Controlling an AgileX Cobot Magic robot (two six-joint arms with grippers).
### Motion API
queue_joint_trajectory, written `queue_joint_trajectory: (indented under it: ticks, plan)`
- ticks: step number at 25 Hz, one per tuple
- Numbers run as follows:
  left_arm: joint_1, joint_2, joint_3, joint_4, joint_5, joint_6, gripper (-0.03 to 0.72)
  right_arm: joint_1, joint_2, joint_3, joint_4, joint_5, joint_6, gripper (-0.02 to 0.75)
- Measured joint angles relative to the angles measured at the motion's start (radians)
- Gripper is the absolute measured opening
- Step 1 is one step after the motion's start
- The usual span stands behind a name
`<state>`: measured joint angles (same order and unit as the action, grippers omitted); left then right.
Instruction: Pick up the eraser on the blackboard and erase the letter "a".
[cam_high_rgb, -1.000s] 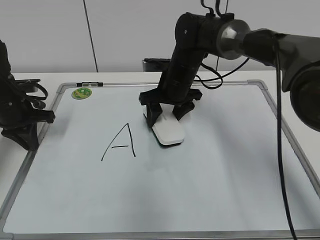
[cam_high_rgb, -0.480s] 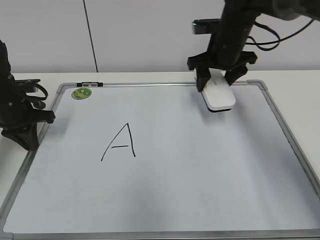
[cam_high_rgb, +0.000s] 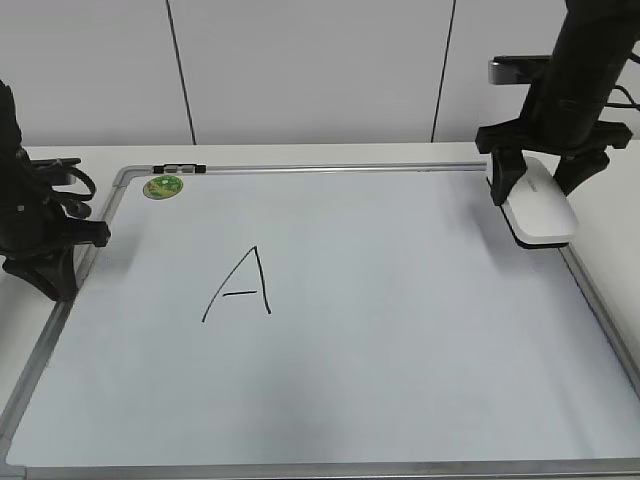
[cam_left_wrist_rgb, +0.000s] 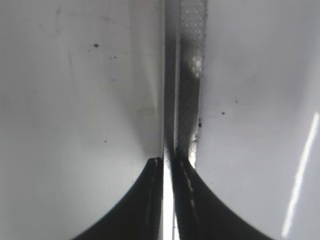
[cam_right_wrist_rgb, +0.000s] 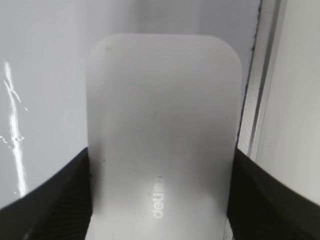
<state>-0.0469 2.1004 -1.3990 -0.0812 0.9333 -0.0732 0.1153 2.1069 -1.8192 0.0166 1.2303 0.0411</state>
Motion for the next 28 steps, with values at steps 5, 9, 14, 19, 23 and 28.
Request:
queue_joint_trajectory:
  ticks: [5, 9, 14, 19, 23, 28]
  plan:
    - [0.0, 0.0, 0.0, 0.0, 0.0, 0.0, 0.055, -0.024, -0.014, 0.062, 0.0, -0.004, -0.016, 0.528]
    - [0.0, 0.0, 0.0, 0.0, 0.0, 0.0, 0.055, -0.042, -0.014, 0.113, 0.0, -0.004, -0.019, 0.528]
    - [0.0, 0.0, 0.0, -0.003, 0.002, 0.0, 0.055, -0.093, -0.014, 0.134, 0.0, -0.004, -0.028, 0.528]
    - [0.0, 0.0, 0.0, -0.005, 0.002, 0.0, 0.055, -0.101, 0.003, 0.134, -0.008, -0.008, -0.03, 0.528]
    - [0.0, 0.0, 0.0, -0.005, 0.002, 0.0, 0.055, -0.101, 0.006, 0.134, -0.008, -0.011, -0.03, 0.528]
    - [0.0, 0.0, 0.0, -0.005, 0.002, 0.0, 0.055, -0.103, 0.006, 0.134, -0.008, -0.011, -0.032, 0.528]
